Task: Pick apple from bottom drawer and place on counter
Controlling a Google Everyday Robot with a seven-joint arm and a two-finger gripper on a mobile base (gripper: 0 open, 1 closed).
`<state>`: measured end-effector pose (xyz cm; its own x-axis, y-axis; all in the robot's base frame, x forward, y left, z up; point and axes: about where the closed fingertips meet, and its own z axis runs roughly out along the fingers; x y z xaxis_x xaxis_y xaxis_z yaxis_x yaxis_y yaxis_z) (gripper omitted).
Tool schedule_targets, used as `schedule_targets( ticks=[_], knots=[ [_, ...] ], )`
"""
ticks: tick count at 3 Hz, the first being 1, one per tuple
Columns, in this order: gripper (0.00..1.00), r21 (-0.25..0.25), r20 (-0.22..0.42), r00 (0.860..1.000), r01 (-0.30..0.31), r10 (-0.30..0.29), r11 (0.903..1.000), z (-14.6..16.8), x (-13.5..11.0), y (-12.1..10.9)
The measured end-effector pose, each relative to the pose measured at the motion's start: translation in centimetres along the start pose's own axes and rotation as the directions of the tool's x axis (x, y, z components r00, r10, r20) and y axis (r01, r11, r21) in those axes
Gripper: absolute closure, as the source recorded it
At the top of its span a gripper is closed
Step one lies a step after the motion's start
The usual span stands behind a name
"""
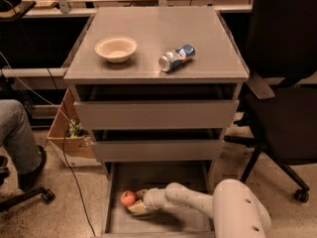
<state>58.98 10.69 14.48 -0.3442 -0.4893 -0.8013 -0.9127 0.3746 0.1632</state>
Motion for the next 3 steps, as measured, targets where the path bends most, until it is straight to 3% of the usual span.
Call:
schedule_targets(
  ticks=[1,3],
  knots=[
    [1.0,-0.016,0.03,0.999,0.014,-0.014,0.9998,-1.0,-2.1,0.9],
    [1.0,-0.037,0.016,1.0,0.016,-0.015,0.9992,-1.9,-2.4,1.9]
  ],
)
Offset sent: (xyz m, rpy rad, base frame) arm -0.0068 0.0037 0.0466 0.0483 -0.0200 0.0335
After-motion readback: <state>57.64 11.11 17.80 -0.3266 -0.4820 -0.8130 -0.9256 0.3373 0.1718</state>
